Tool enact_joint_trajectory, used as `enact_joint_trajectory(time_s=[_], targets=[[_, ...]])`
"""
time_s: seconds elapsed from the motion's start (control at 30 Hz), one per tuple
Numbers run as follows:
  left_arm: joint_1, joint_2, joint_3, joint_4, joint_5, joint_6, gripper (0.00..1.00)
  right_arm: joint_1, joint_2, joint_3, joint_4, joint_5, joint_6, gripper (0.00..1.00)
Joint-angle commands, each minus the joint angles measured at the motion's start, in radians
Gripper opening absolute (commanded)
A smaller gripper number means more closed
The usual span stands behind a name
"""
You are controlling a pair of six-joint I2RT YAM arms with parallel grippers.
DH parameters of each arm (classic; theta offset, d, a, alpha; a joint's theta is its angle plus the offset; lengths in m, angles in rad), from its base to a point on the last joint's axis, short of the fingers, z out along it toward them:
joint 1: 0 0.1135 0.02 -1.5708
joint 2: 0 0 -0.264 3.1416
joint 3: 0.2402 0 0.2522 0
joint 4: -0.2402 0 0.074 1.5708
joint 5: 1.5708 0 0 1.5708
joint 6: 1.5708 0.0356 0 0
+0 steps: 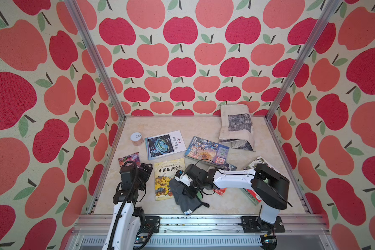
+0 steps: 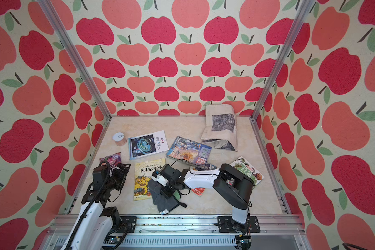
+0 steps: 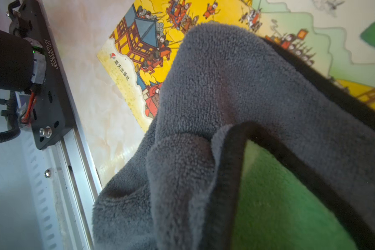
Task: Wipe the cover of the book
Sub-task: Wipe the dirt from the cover of the book.
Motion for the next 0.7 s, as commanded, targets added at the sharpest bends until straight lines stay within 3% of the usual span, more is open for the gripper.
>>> enact_joint_trajectory(time_s=[0.0, 0.3, 0.67], targets=[[-0.008, 0.014, 0.006, 0.030, -0.001, 0.010, 0.99, -0.007, -0.009, -0.050, -0.073, 0.069, 0.020, 0.00], [-0.041, 0.016, 0.048, 0.003, -0.026, 0.018, 0.99, -0.047, 0.063, 0.054, -0.072, 0.078, -0.009, 0.00], [-0.052, -0.025, 0.054, -0.047, -0.029, 0.025, 0.99, -0.223, 0.233, 0.287, -0.105, 0.029, -0.032, 0.00]])
